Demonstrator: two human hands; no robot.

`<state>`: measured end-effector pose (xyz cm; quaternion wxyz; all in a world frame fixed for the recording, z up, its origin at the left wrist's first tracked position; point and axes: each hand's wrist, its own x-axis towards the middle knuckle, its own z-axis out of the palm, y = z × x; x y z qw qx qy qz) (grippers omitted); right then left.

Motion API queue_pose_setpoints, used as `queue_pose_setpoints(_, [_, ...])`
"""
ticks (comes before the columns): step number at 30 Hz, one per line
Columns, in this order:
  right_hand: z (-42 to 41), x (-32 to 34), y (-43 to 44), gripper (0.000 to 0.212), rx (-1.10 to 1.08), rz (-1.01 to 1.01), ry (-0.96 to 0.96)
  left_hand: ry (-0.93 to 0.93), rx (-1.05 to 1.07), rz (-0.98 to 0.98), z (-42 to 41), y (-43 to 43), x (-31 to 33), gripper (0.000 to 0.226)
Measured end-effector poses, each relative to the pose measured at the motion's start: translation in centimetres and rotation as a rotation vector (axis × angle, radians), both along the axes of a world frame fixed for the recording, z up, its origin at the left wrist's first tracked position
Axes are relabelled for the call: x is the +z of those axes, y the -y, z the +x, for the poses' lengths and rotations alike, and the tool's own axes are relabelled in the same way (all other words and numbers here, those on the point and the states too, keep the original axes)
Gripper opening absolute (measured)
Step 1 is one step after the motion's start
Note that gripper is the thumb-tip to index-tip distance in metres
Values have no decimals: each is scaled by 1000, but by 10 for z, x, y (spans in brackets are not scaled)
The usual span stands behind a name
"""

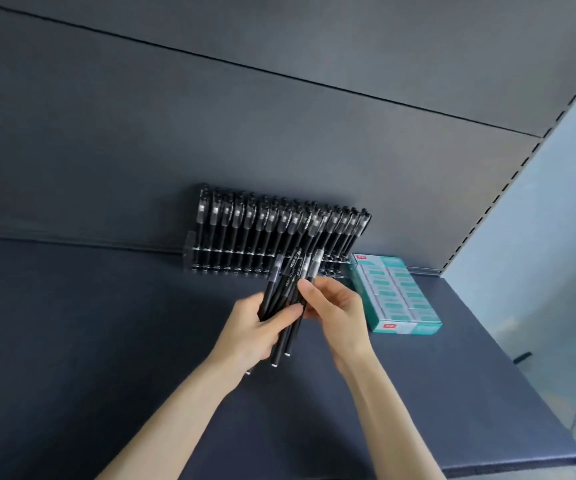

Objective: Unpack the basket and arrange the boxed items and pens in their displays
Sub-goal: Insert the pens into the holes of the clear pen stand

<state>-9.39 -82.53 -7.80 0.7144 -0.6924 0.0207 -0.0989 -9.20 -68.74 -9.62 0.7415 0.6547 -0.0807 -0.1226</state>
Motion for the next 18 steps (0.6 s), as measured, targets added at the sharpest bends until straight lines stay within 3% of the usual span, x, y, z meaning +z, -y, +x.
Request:
queue_pose_setpoints(5, [10, 2, 44, 10, -29, -101, 27, 62, 145, 77, 3, 37, -3, 22])
queue_pose_setpoints(13, [52, 16, 67, 62, -115, -168, 225, 83, 278, 154, 36, 43, -9, 36])
queue_pose_setpoints(18, [76, 26, 66, 51, -177, -224, 331, 89, 257, 6, 44, 41, -9, 31])
